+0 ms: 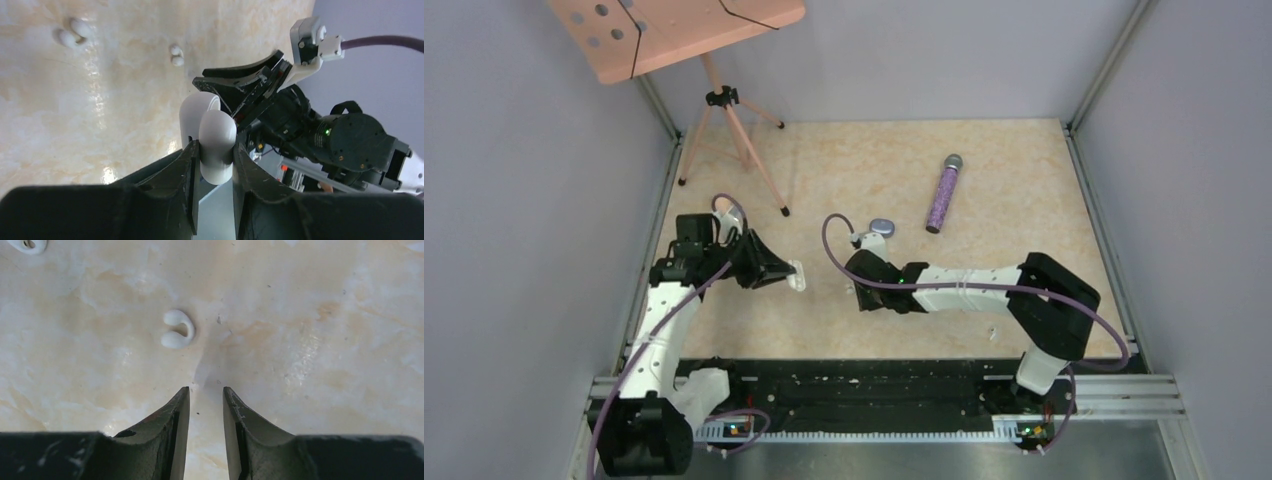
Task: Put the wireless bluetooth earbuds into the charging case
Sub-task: Pick up the earbud from the center of the board.
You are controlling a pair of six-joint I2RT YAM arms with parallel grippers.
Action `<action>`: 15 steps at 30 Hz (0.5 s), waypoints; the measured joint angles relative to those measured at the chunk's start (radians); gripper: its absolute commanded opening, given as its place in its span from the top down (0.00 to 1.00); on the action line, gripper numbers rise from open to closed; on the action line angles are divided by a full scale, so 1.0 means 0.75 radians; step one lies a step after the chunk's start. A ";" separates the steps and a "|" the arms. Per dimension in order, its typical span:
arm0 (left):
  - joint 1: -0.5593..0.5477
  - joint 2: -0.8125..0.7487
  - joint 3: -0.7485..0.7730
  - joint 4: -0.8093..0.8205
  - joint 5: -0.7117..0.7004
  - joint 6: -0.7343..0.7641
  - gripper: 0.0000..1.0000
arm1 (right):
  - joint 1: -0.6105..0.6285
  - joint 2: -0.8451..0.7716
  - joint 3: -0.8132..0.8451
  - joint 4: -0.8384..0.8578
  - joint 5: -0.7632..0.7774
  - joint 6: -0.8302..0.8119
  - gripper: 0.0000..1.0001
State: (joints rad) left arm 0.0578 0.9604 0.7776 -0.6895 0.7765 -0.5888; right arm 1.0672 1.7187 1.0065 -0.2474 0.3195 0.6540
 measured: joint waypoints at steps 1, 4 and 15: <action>-0.030 0.019 0.000 -0.001 0.011 0.018 1.00 | -0.004 -0.021 -0.022 -0.002 -0.002 0.002 0.68; -0.053 0.032 0.000 -0.001 0.007 0.044 1.00 | -0.019 -0.083 -0.075 -0.002 -0.015 0.012 0.67; -0.052 -0.003 0.018 -0.040 -0.126 0.076 1.00 | -0.048 -0.064 -0.010 0.057 -0.064 0.023 0.68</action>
State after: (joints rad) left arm 0.0189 0.9585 0.7914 -0.7197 0.6823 -0.5320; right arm 1.0313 1.6711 0.9993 -0.2047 0.2718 0.6716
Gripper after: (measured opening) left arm 0.290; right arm 0.327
